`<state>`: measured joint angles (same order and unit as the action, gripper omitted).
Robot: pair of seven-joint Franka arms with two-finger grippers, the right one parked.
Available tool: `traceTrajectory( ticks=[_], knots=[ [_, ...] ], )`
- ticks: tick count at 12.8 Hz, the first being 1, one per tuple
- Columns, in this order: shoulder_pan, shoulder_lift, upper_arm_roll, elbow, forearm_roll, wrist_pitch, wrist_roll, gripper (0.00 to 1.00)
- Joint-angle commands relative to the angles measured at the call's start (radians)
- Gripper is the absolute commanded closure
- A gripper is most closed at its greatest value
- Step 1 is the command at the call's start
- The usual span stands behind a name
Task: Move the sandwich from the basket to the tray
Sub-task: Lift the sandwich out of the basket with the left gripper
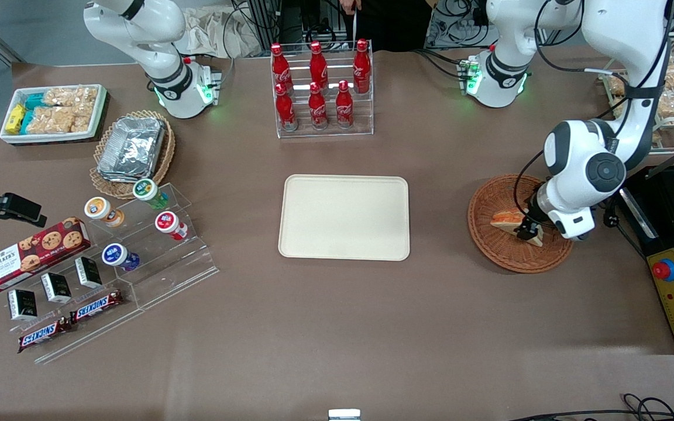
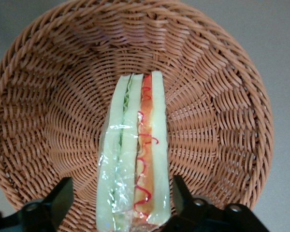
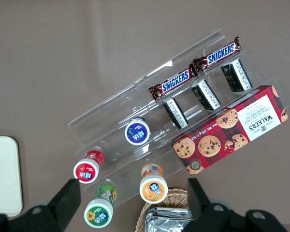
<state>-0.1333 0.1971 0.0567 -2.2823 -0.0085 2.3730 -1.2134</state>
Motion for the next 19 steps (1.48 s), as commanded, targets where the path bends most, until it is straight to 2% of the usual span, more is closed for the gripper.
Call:
traceTrajectory(
  ticks=[1, 2, 3, 6, 8, 10, 13, 16, 19],
  knots=[
    [-0.02, -0.007, 0.003, -0.008, 0.01, 0.02, -0.04, 0.72],
    [-0.025, -0.014, 0.003, -0.003, 0.01, 0.014, -0.052, 0.93],
    [-0.025, -0.022, 0.003, 0.004, 0.01, 0.005, -0.051, 0.97],
    [-0.029, -0.071, 0.002, 0.087, 0.037, -0.169, -0.04, 0.99],
    [-0.029, -0.071, -0.033, 0.229, 0.068, -0.376, -0.032, 0.99],
    [-0.029, -0.067, -0.049, 0.352, 0.068, -0.503, -0.006, 0.98],
    [-0.031, -0.064, -0.078, 0.554, 0.062, -0.699, 0.144, 0.98],
    [-0.031, -0.064, -0.15, 0.682, 0.059, -0.804, 0.299, 0.98],
    [-0.031, -0.055, -0.28, 0.687, 0.064, -0.808, 0.46, 0.98]
  ],
)
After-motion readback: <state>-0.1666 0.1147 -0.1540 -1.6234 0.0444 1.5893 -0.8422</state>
